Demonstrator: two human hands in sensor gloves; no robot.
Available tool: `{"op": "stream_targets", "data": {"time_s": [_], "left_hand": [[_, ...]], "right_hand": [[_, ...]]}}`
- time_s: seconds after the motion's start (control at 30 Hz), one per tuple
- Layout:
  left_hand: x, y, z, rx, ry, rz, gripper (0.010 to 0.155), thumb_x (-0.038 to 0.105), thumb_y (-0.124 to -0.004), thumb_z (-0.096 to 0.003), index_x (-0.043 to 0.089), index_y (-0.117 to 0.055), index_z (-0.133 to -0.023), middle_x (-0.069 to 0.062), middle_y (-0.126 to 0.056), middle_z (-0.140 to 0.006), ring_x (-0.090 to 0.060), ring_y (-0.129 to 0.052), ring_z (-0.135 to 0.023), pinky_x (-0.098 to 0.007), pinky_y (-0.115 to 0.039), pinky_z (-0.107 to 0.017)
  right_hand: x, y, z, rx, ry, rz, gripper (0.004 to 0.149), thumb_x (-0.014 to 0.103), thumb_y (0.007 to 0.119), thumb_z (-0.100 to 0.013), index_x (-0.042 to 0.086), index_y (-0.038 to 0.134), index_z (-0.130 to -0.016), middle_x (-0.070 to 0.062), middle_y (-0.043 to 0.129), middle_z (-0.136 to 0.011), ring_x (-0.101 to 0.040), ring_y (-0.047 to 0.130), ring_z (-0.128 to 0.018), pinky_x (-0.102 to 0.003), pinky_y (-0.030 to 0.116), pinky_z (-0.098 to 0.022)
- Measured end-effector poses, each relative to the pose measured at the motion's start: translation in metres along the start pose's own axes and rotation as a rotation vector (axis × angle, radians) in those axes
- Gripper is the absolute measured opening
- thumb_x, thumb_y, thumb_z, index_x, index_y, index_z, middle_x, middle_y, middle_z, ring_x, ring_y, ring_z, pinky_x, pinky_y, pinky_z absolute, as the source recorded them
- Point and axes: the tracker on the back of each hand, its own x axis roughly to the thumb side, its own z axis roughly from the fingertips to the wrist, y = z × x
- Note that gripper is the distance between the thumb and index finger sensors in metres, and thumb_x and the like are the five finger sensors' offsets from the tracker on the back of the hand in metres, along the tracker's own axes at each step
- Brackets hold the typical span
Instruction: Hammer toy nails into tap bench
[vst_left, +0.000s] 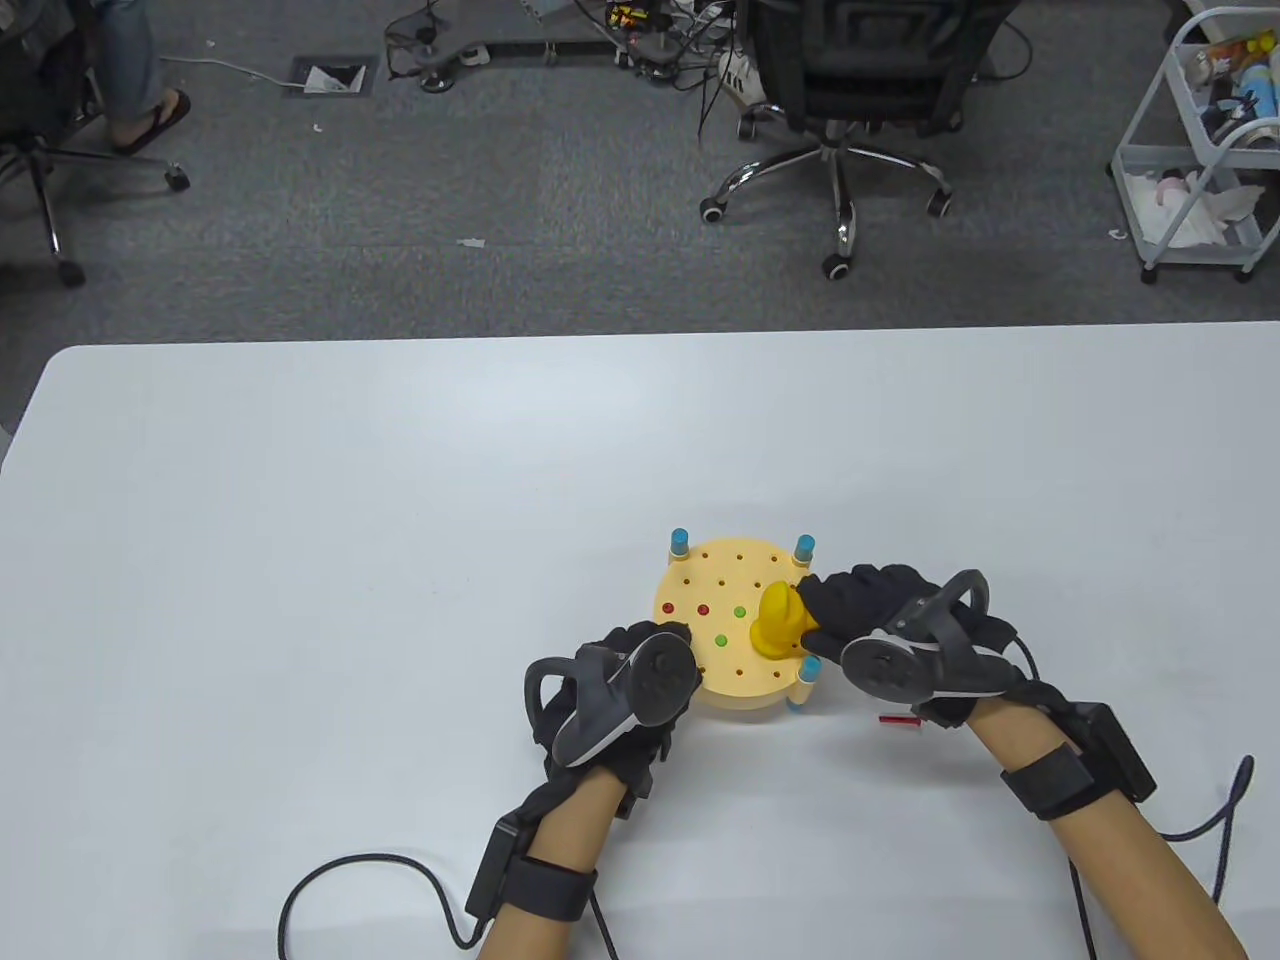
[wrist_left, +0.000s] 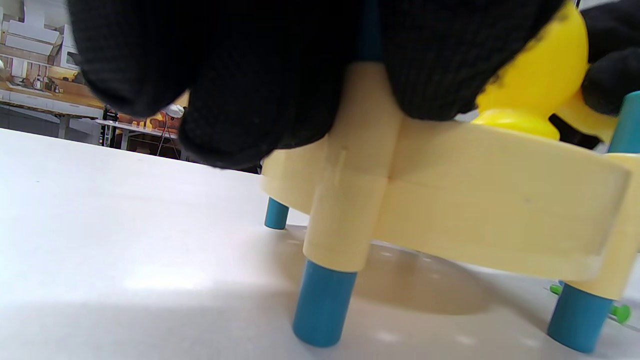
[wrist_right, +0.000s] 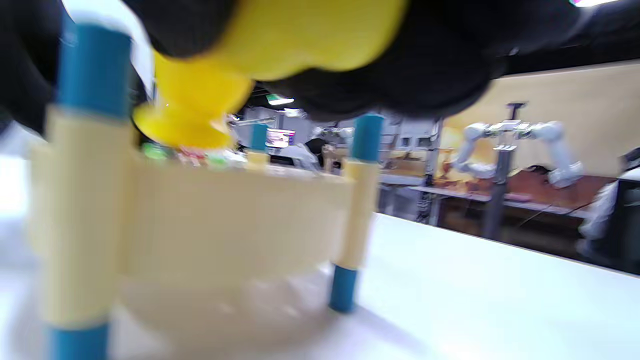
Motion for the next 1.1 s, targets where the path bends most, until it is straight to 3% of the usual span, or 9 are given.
{"op": "stream_targets", "data": {"time_s": [0.1,0.17,0.2,0.27,0.37,0.47,0.67,0.87,1.1], "left_hand": [[0.000,0.000,0.000,0.001,0.000,-0.006,0.052,0.039,-0.085,-0.0345,0.019,-0.080,-0.082,-0.013,-0.095,-0.068,-0.023,-0.099,-0.046,-0.045,-0.082,-0.042],[0.000,0.000,0.001,0.000,0.001,-0.003,0.052,0.039,-0.085,-0.0346,0.019,-0.080,-0.082,-0.013,-0.095,-0.068,-0.024,-0.099,-0.046,-0.045,-0.082,-0.042],[0.000,0.000,0.001,0.001,-0.001,-0.006,0.052,0.039,-0.085,-0.0345,0.019,-0.080,-0.082,-0.013,-0.095,-0.068,-0.023,-0.099,-0.046,-0.044,-0.082,-0.042],[0.000,0.000,0.001,0.005,-0.001,-0.004,0.052,0.039,-0.085,-0.0345,0.019,-0.080,-0.082,-0.013,-0.096,-0.068,-0.023,-0.099,-0.046,-0.044,-0.082,-0.042],[0.000,0.000,0.001,0.001,-0.002,-0.004,0.052,0.039,-0.085,-0.0347,0.019,-0.080,-0.082,-0.013,-0.095,-0.068,-0.023,-0.099,-0.046,-0.044,-0.082,-0.042],[0.000,0.000,0.001,-0.002,-0.002,-0.001,0.052,0.039,-0.085,-0.0347,0.019,-0.080,-0.082,-0.013,-0.095,-0.068,-0.023,-0.099,-0.046,-0.044,-0.082,-0.042],[-0.002,-0.001,0.001,-0.003,-0.001,0.006,0.052,0.041,-0.084,-0.0350,0.021,-0.079,-0.083,-0.011,-0.095,-0.069,-0.022,-0.098,-0.047,-0.043,-0.081,-0.042],[-0.024,0.003,0.002,-0.159,-0.007,0.185,0.066,0.046,-0.082,-0.0360,0.018,-0.068,-0.094,-0.014,-0.088,-0.079,-0.025,-0.095,-0.056,-0.045,-0.077,-0.047],[-0.072,0.025,0.014,-0.057,0.112,0.361,0.075,0.051,-0.079,-0.0366,0.017,-0.059,-0.101,-0.019,-0.075,-0.096,-0.033,-0.087,-0.076,-0.053,-0.071,-0.058]], "right_hand": [[0.002,-0.018,0.005,-0.293,0.017,-0.023,0.063,0.047,0.059,-0.043,0.013,0.063,-0.095,-0.008,0.084,-0.072,-0.030,0.086,-0.048,-0.037,0.077,-0.037],[0.012,0.025,-0.005,0.132,-0.155,0.037,0.063,0.043,0.059,-0.044,0.003,0.063,-0.093,-0.014,0.084,-0.069,-0.034,0.087,-0.043,-0.041,0.077,-0.033],[0.000,0.010,0.003,-0.065,-0.044,0.154,0.062,0.050,0.053,-0.039,0.018,0.067,-0.089,0.002,0.089,-0.065,-0.019,0.093,-0.041,-0.029,0.084,-0.032],[0.002,0.003,-0.008,0.070,-0.078,0.004,0.062,0.045,0.062,-0.042,0.010,0.066,-0.093,-0.011,0.085,-0.069,-0.032,0.086,-0.046,-0.040,0.076,-0.037],[0.003,-0.020,-0.001,-0.300,-0.025,0.018,0.062,0.047,0.060,-0.041,0.012,0.067,-0.092,-0.008,0.087,-0.068,-0.029,0.089,-0.044,-0.037,0.079,-0.036],[0.011,0.015,-0.013,0.073,-0.155,0.199,0.063,0.047,0.054,-0.042,0.009,0.065,-0.091,-0.006,0.088,-0.066,-0.024,0.092,-0.041,-0.034,0.083,-0.032],[-0.007,-0.004,0.006,-0.228,0.081,-0.021,0.063,0.049,0.057,-0.043,0.012,0.068,-0.092,-0.008,0.088,-0.066,-0.025,0.093,-0.042,-0.036,0.082,-0.033],[-0.051,0.004,0.054,-0.263,0.376,-0.065,0.063,0.051,0.056,-0.043,0.014,0.067,-0.094,-0.006,0.088,-0.068,-0.023,0.094,-0.044,-0.034,0.083,-0.035],[-0.091,0.014,0.100,-0.287,0.616,-0.230,0.064,0.050,0.057,-0.044,0.012,0.066,-0.095,-0.007,0.087,-0.070,-0.023,0.094,-0.044,-0.035,0.083,-0.035]]}}
